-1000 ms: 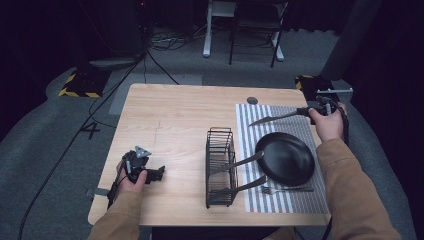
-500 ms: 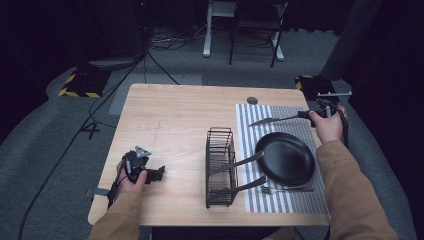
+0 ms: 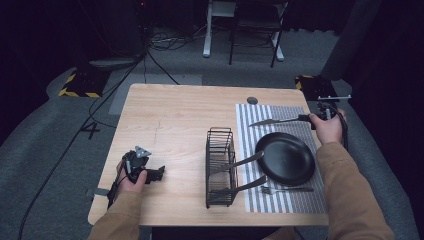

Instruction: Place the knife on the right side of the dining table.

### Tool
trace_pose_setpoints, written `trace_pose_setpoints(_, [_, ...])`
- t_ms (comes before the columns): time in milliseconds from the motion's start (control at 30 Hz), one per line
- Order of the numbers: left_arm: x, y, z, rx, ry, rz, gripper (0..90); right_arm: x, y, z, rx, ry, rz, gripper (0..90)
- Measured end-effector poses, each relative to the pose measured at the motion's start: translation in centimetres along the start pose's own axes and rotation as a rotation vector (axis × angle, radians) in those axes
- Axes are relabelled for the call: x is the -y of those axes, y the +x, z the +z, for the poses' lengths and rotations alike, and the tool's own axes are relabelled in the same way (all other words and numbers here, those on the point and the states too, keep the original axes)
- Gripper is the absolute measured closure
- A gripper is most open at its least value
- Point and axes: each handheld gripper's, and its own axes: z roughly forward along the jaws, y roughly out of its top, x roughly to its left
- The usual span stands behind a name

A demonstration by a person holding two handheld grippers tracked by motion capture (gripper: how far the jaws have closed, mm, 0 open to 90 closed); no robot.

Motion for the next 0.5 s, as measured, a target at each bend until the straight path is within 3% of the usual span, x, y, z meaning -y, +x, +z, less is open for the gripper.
trace_pose_setpoints(500, [0.0, 0.0, 0.0, 0.0, 0.0, 0.0, 0.0, 0.9, -1.0, 1.2, 0.002, 0.013, 0.026, 55.2])
